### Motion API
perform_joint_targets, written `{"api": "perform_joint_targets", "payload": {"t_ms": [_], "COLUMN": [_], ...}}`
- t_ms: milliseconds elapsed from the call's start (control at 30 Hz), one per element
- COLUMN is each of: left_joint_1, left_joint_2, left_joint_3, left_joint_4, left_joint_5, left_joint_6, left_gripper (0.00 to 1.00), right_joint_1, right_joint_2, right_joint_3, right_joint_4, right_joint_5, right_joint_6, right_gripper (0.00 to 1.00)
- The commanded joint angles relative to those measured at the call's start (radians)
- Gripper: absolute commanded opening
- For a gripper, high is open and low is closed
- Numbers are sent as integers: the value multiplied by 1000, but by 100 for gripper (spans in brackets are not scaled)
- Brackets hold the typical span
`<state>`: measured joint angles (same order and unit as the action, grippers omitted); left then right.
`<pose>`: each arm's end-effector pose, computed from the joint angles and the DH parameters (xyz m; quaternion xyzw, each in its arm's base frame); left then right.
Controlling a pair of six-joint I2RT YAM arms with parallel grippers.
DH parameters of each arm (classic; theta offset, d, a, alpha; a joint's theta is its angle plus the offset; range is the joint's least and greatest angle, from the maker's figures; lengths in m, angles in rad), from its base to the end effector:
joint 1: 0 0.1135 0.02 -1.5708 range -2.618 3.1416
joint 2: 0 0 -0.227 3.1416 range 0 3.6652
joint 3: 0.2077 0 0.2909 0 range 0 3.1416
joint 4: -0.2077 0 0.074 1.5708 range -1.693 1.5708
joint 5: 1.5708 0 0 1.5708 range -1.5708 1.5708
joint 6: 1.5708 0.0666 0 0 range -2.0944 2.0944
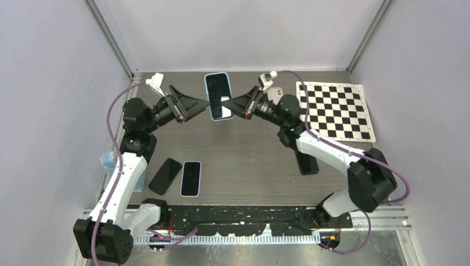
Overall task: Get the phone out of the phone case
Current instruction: Remove the phone case from the phone.
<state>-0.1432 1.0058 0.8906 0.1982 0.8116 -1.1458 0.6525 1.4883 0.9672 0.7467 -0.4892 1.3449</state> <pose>0.2975 -0.0917 0.3420 -0.0443 0.6852 -0.6199 0.3799 0.3047 0.2723 0.2797 0.0269 0.6329 0.7198 0.2840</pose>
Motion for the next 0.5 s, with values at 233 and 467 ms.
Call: {"api": "perform_joint_targets", "payload": {"t_ms": [233,467], "left_joint_1": [17,11], "left_joint_2": [-76,-30], "left_joint_3": [-118,-156], "left_joint_4": [100,320], "left_joint_5": [46,130], "left_joint_6": [53,-29], "left_gripper": [100,96], "right_joint_1": [-39,-39], "right_joint_2": [-148,-87], "right_joint_3": [9,12], "right_joint_4": [96,180], "right_joint_5": [33,26], "right_joint_6": [16,132], "right_gripper": [1,1]}}
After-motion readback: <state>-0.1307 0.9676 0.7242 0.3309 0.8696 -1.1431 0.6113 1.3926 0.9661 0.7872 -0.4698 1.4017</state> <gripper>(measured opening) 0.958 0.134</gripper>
